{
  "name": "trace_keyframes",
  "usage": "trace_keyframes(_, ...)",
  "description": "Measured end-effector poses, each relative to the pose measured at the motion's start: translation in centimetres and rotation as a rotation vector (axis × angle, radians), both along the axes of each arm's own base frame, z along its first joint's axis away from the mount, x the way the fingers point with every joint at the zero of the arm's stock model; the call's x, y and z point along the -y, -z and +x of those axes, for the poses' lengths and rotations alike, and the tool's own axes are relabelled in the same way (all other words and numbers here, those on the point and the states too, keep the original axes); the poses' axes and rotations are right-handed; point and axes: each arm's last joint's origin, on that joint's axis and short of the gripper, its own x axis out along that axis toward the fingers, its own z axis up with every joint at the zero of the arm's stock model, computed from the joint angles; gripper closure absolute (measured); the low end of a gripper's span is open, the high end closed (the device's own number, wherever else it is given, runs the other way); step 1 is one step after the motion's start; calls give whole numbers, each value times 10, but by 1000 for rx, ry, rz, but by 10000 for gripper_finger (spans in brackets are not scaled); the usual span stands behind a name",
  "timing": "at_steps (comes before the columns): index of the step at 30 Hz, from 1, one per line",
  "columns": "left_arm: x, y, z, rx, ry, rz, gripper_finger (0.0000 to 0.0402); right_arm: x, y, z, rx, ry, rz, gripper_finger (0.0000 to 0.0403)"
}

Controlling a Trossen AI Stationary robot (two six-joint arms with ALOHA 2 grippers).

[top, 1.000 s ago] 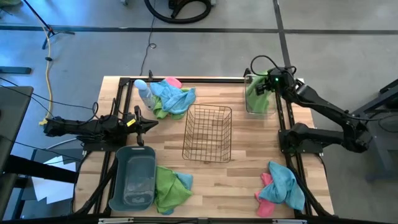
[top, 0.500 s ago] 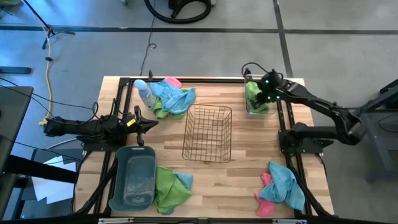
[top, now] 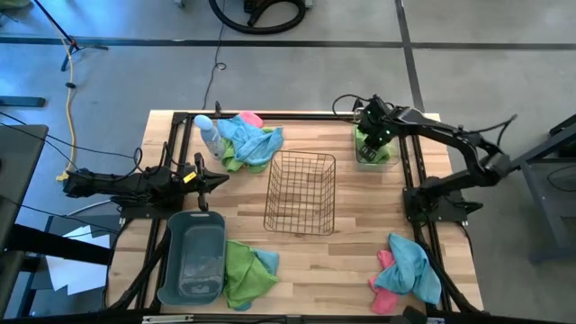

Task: Sort microfiber towel by color & place in baskets
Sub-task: Put the bottom right green microfiber cloth into the transparent bin

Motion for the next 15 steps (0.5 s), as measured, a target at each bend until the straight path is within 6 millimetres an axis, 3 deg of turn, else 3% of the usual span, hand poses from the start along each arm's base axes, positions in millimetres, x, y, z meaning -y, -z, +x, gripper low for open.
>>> trace_keyframes(7, 0, 0, 0, 0, 0, 0, 401, 6, 26, 5, -144, -161, 105, 403)
trace_keyframes(15, 0, 0, 0, 0, -1, 0, 401, 10, 50, 10, -191, -174, 210, 400)
